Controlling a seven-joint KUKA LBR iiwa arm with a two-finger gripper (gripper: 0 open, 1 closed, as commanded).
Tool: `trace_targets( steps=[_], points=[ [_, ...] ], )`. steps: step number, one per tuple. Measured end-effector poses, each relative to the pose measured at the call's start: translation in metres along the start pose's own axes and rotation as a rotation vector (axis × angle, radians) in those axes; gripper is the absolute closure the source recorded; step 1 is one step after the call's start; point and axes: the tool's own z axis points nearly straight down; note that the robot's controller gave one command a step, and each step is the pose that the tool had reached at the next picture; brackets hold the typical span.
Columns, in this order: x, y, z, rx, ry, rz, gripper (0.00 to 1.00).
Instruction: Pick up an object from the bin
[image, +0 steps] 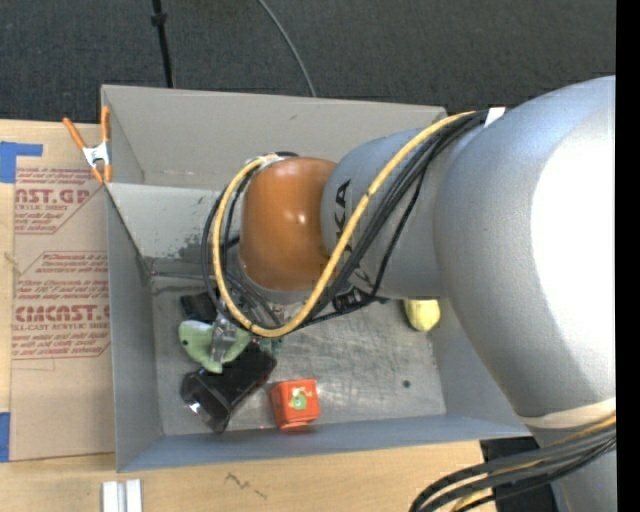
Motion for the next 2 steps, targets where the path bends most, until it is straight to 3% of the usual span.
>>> trace_targets(
  steps=[2],
  points=[
    [0.0000, 0.0000, 0.0000, 0.000, 0.000, 0.000, 1.00]
  ],
)
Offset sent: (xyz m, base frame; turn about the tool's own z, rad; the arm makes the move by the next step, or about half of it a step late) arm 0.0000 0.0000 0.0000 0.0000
